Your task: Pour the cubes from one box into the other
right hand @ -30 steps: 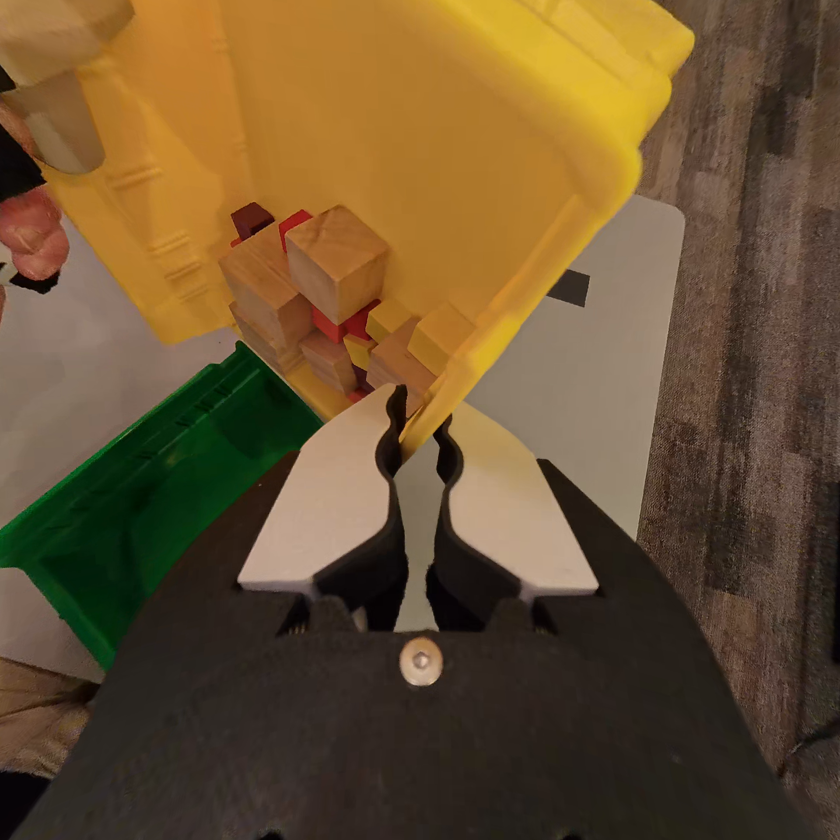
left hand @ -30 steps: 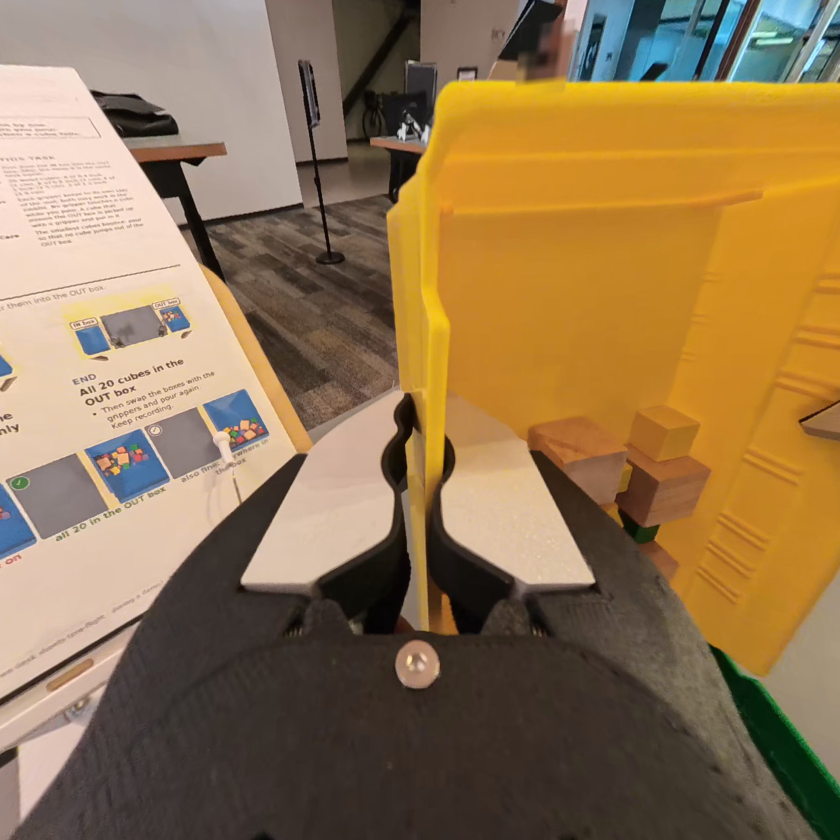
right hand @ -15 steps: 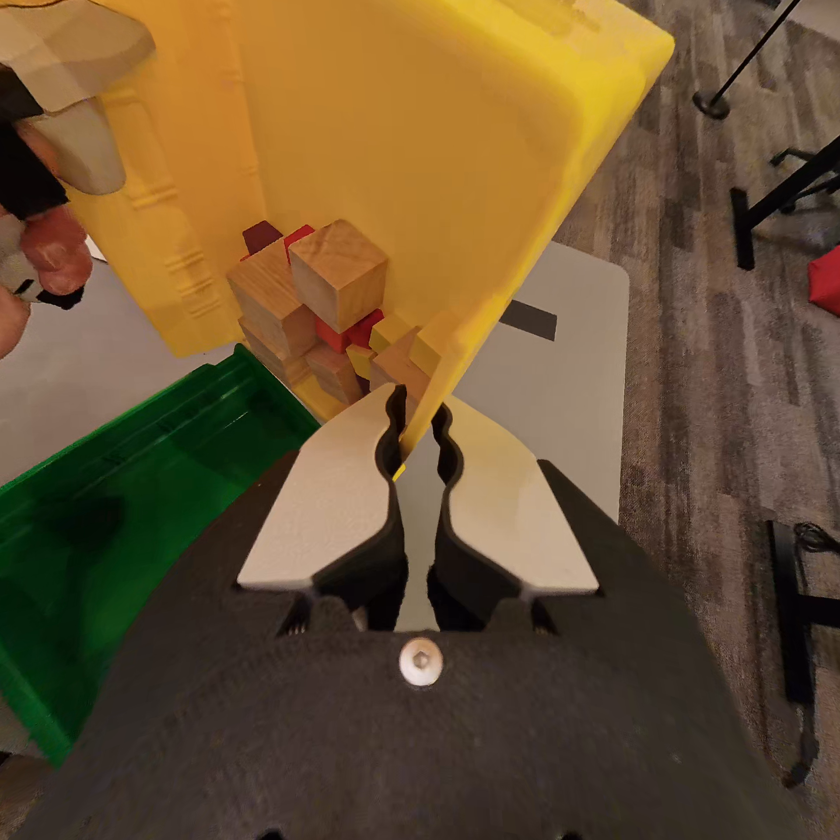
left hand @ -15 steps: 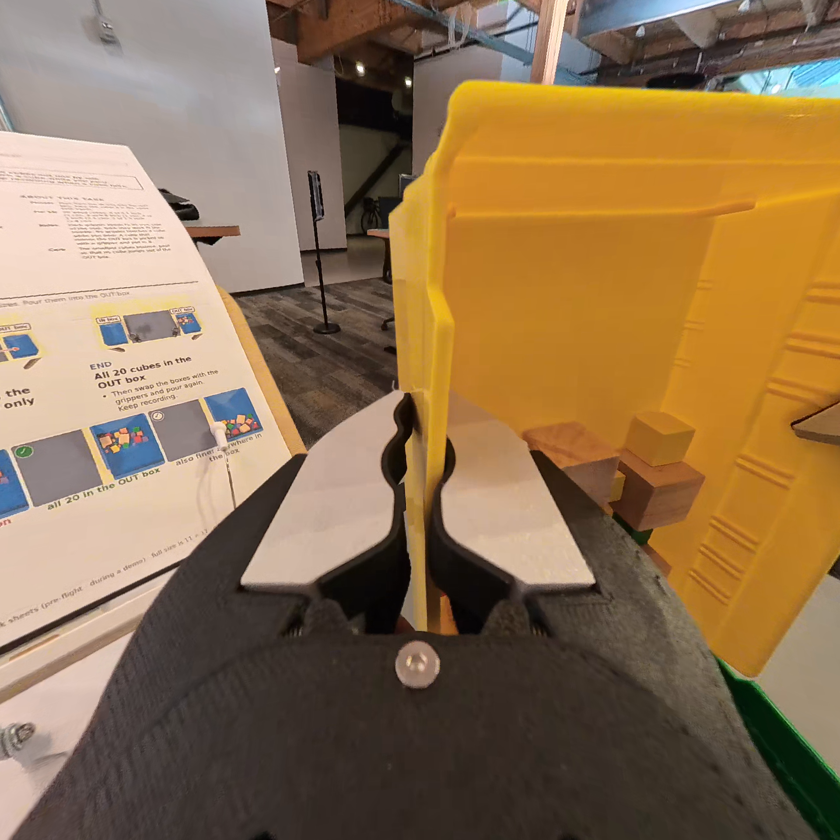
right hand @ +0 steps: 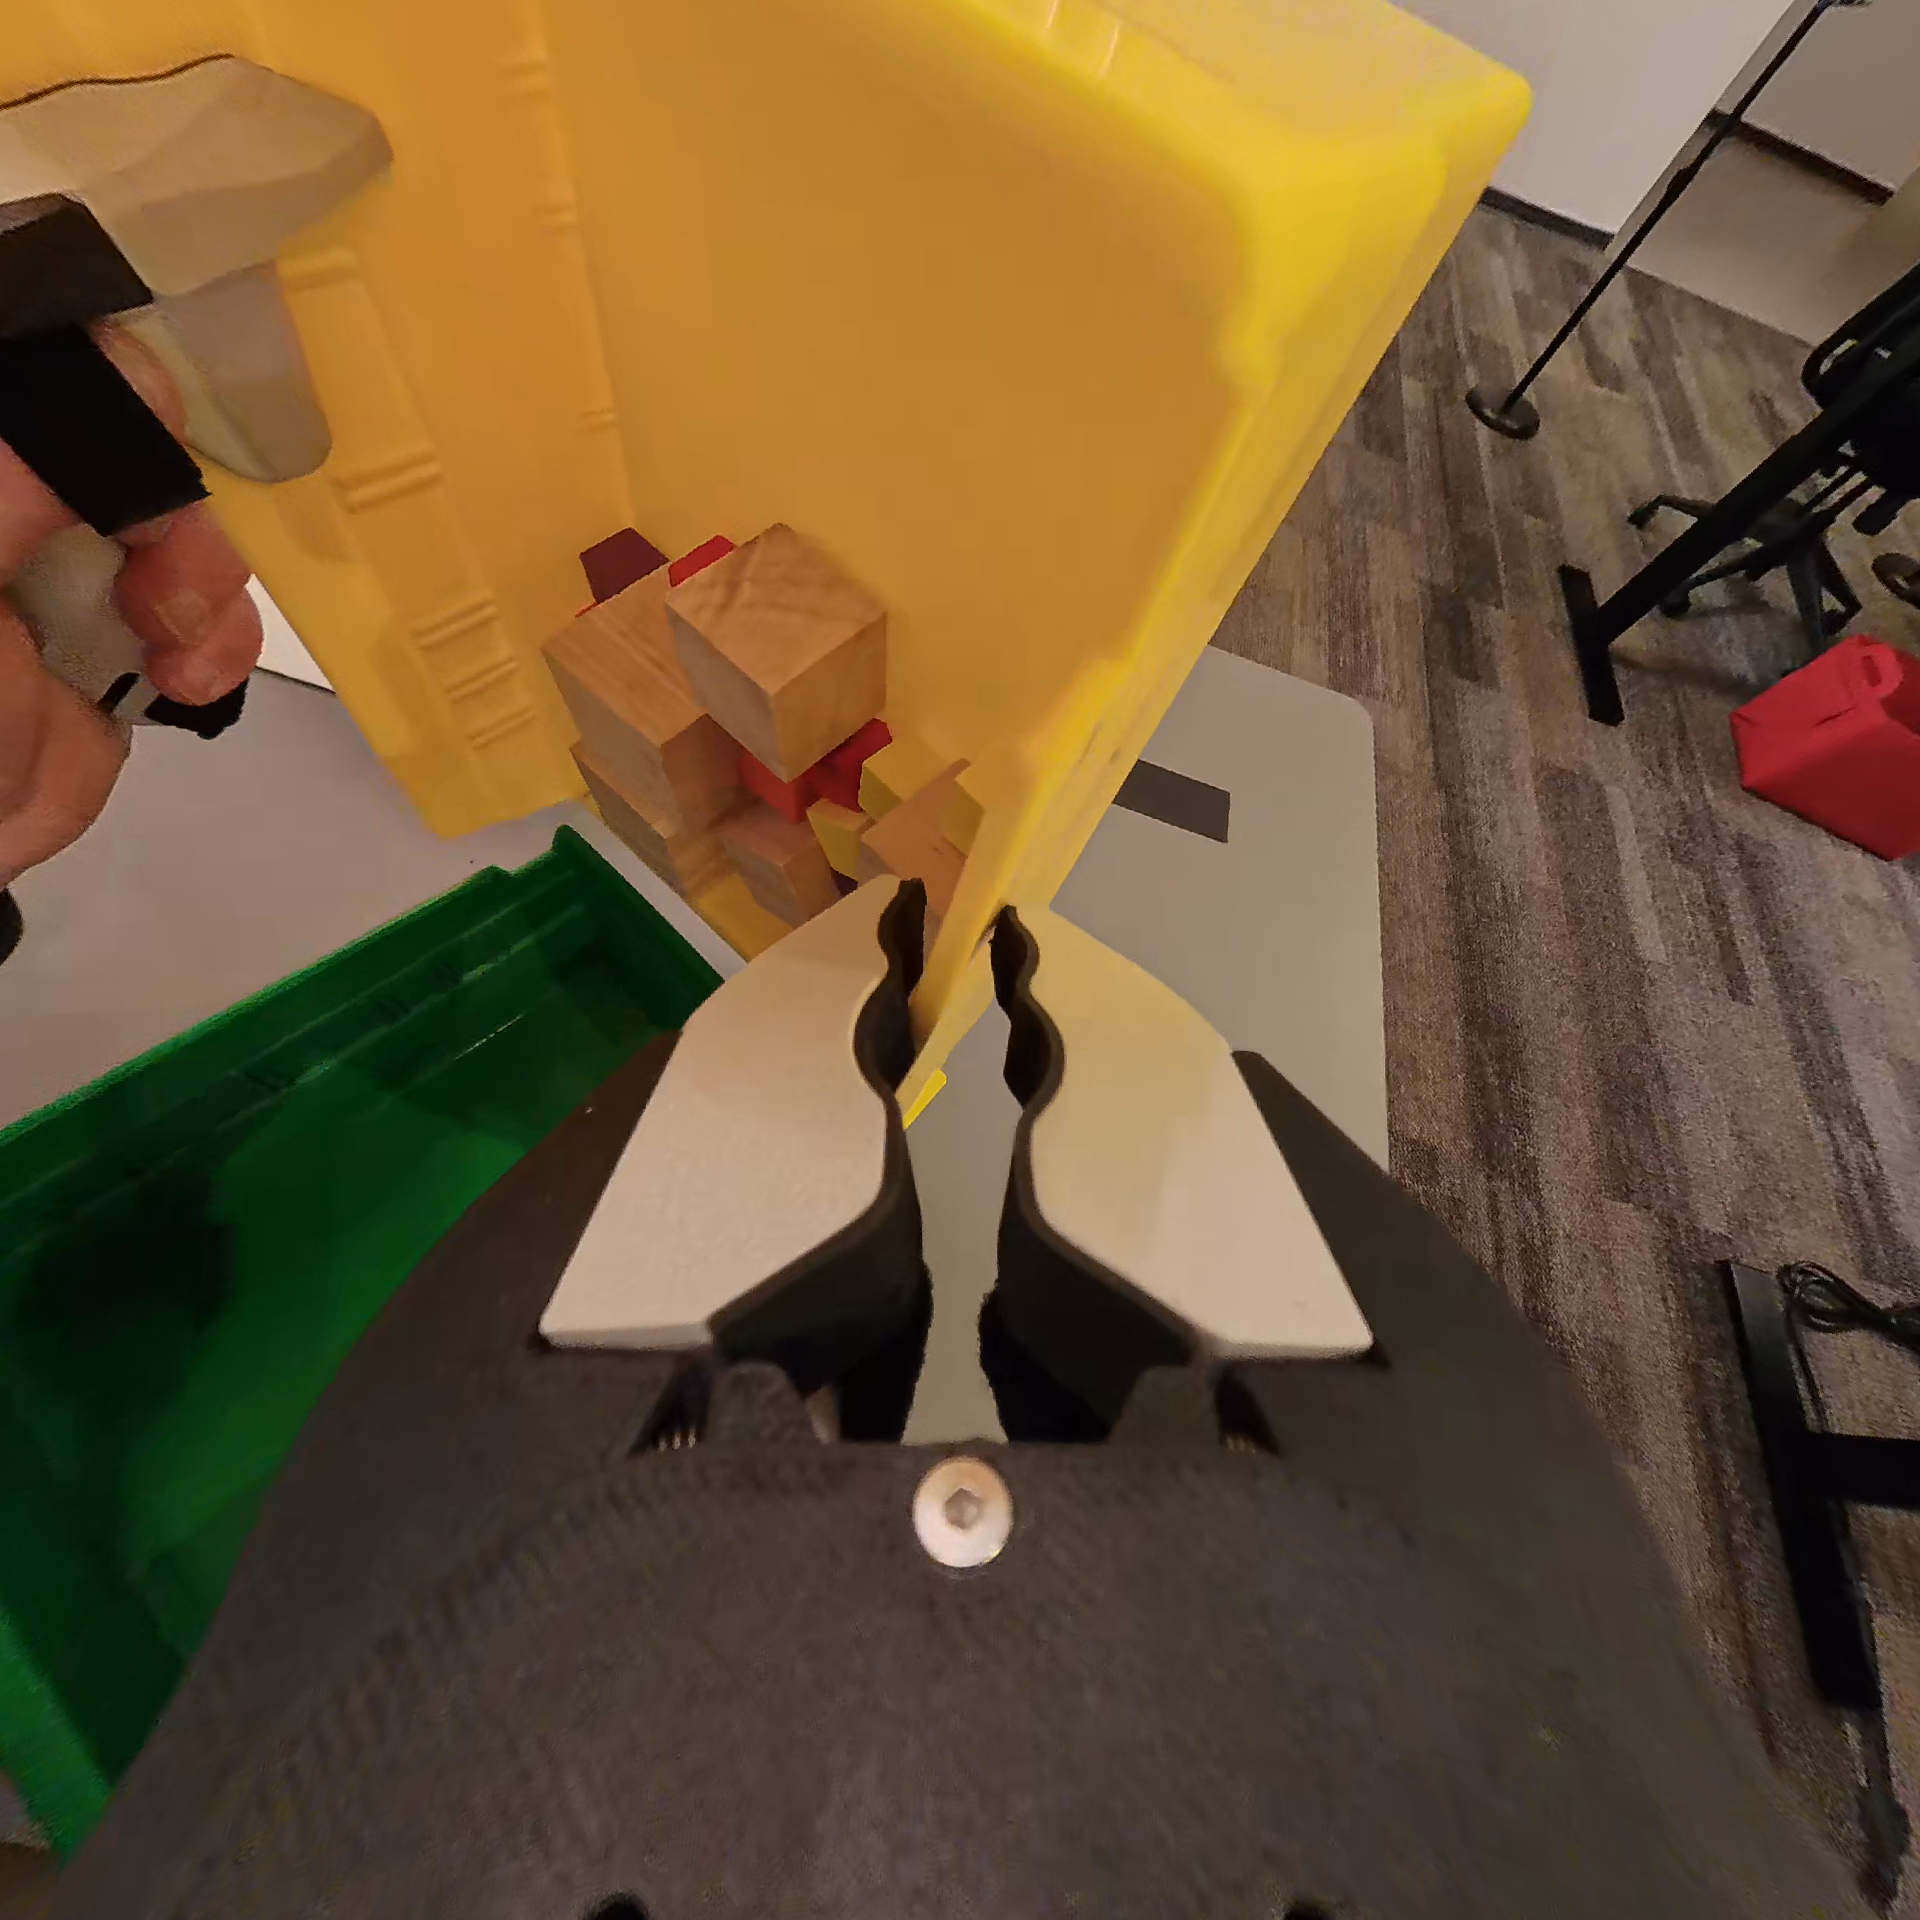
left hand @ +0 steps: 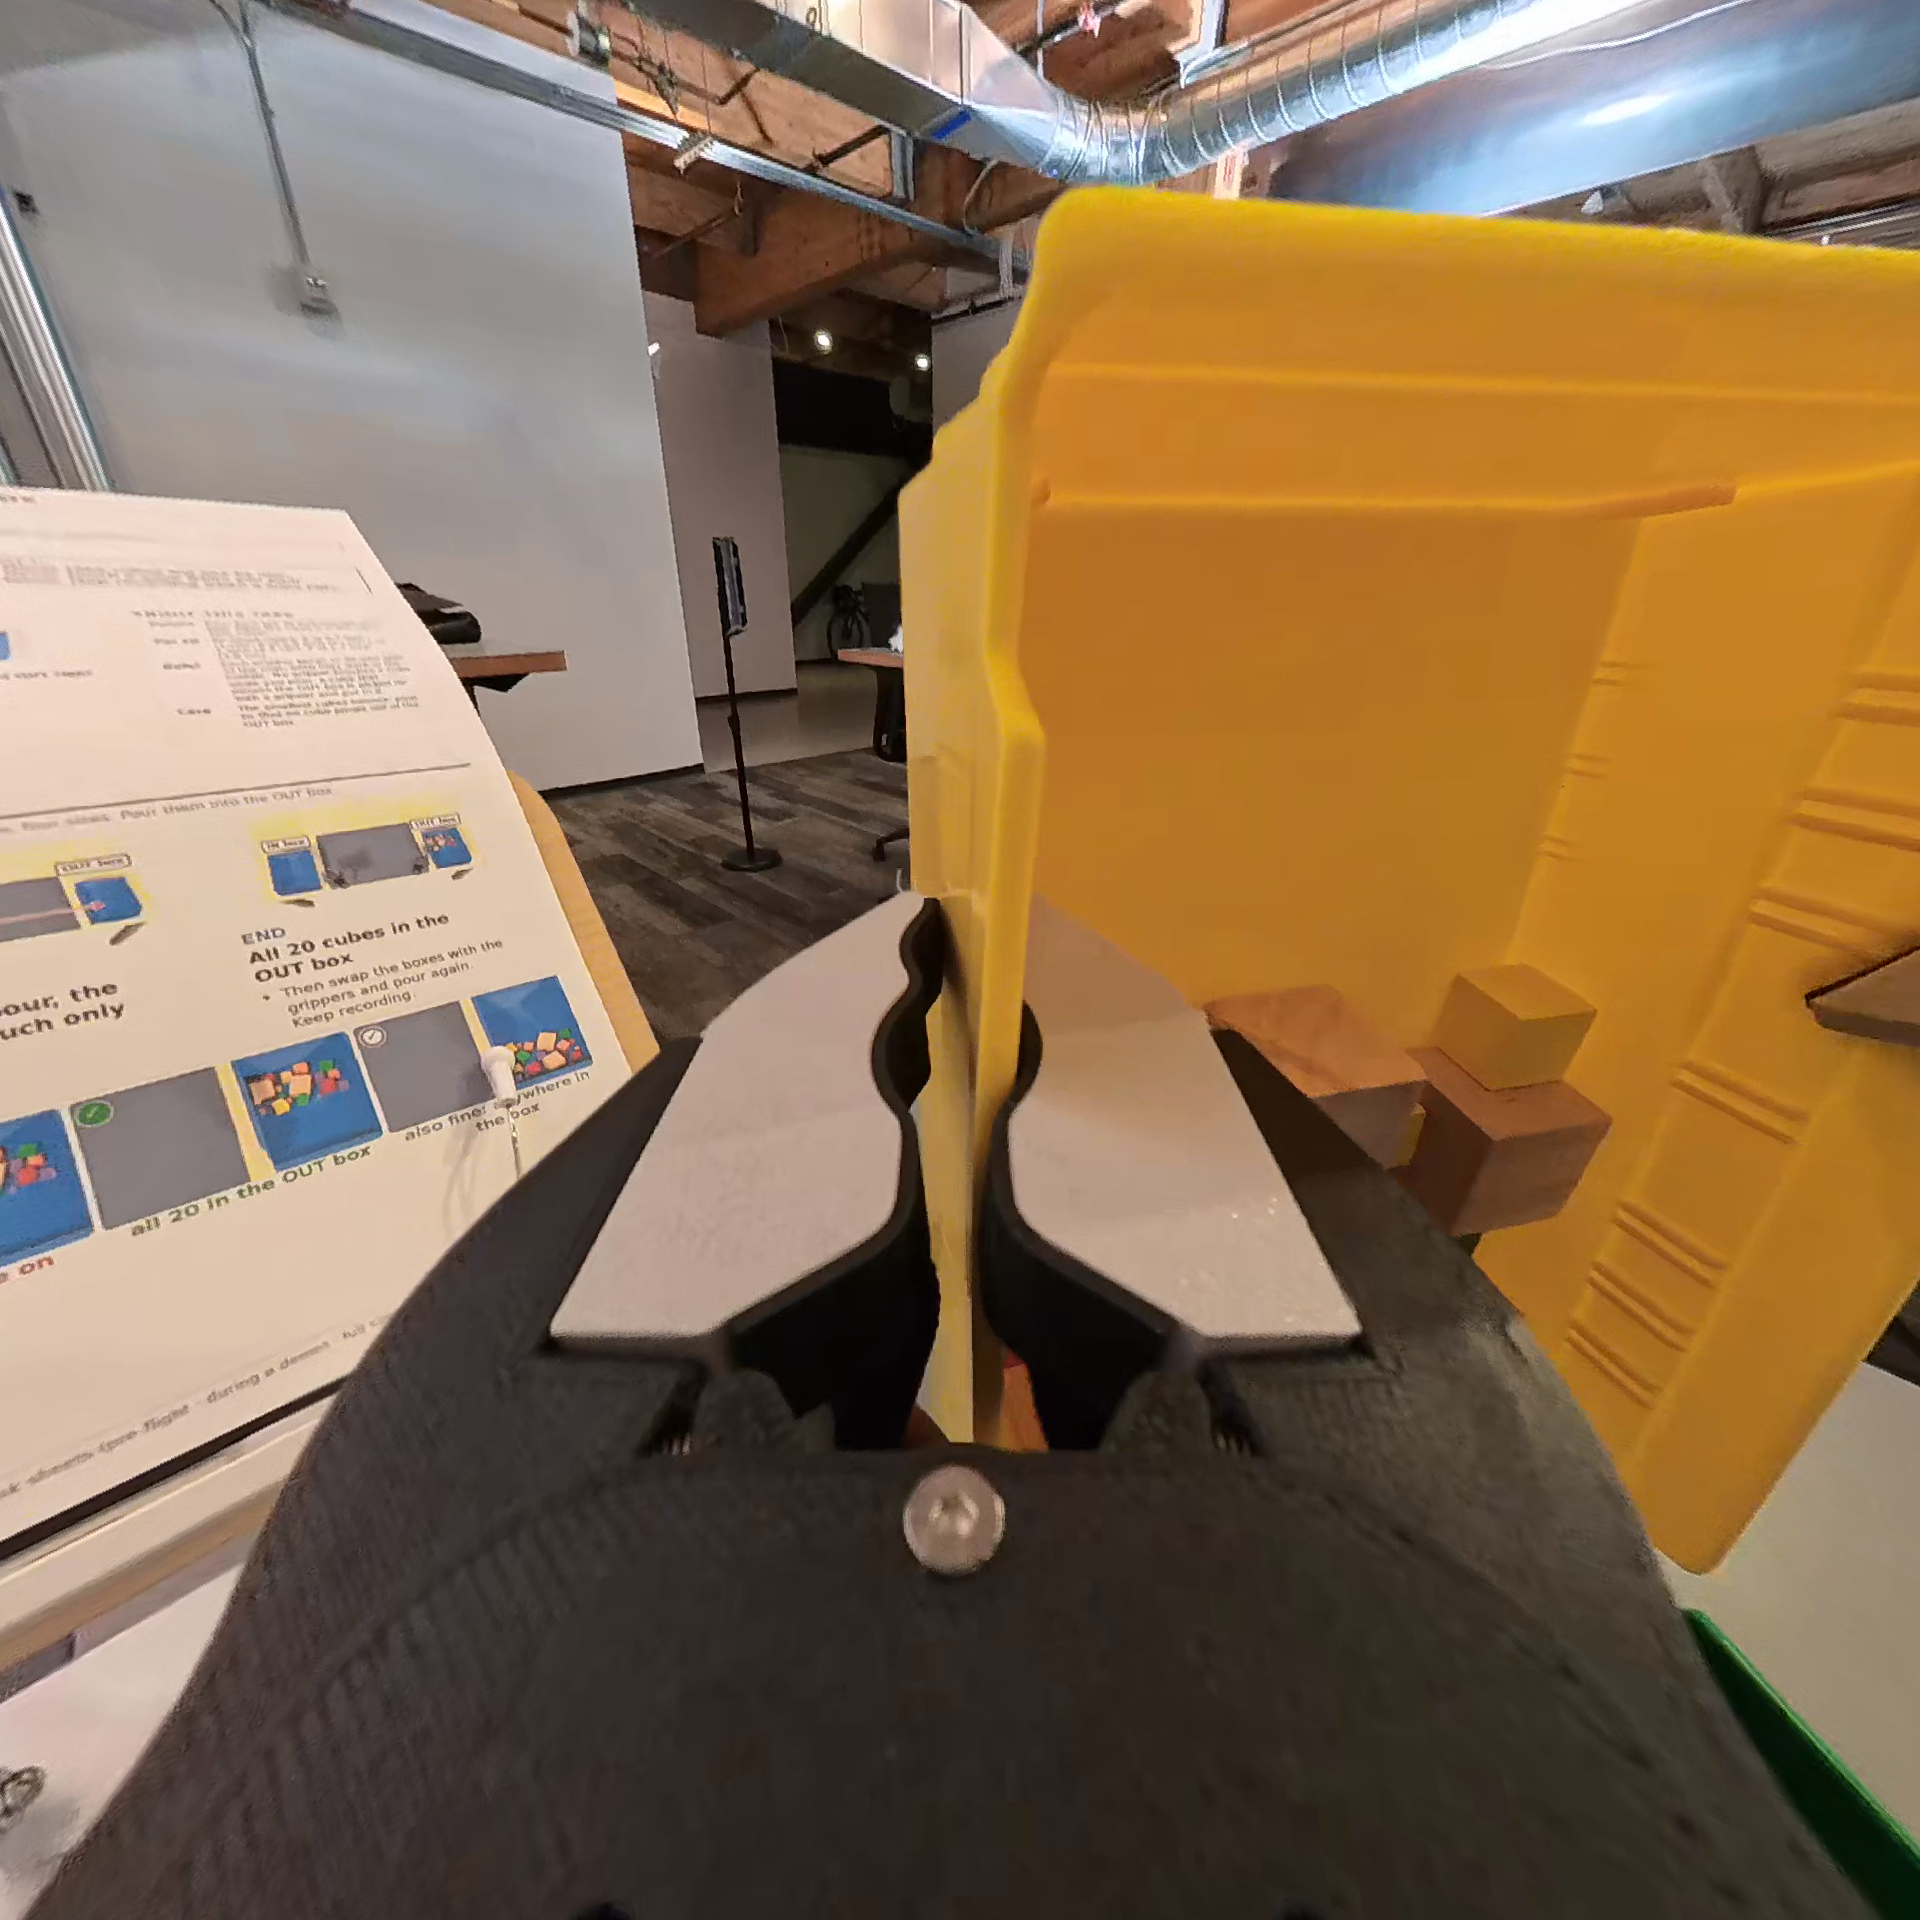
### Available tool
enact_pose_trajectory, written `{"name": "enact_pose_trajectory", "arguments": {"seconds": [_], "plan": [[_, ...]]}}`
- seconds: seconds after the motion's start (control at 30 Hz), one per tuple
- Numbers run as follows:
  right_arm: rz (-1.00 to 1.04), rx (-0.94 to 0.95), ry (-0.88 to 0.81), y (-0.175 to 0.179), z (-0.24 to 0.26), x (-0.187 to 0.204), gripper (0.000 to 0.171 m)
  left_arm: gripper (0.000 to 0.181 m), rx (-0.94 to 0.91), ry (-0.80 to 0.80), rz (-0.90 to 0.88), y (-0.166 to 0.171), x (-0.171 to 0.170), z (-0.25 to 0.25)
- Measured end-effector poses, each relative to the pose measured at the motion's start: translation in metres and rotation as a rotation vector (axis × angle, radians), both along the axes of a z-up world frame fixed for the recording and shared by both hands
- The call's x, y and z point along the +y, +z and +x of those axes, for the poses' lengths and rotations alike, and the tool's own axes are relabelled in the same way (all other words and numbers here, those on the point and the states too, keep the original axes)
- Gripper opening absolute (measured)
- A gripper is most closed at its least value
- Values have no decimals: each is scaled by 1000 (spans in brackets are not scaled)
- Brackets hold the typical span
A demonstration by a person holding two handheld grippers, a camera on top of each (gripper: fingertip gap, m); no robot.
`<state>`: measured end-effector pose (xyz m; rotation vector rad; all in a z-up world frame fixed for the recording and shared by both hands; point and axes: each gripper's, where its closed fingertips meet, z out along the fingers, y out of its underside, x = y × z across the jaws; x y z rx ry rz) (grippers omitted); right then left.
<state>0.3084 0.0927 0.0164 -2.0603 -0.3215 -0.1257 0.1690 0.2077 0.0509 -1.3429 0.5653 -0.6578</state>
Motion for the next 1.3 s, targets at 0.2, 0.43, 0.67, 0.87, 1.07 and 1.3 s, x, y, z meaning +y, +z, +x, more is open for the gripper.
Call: {"name": "enact_pose_trajectory", "arguments": {"seconds": [0.2,0.43,0.67,0.87,1.07,1.3], "plan": [[18,9,7,-8,-3,-7,9,4,-8,-3,23,-4,-8,-3],[43,-4,11,-9,-9,-13,9,4,-34,-1,38,-8,-12,-8],[62,-13,23,-11,-15,-16,10,4,-56,-3,42,-11,-14,-13],[87,-17,29,-8,-15,-20,10,4,-68,-2,57,-11,-18,-15],[103,-27,34,-4,-17,-20,10,4,-85,-1,71,-5,-19,-17],[123,-30,37,0,-18,-22,10,5,-100,3,94,2,-23,-19]]}}
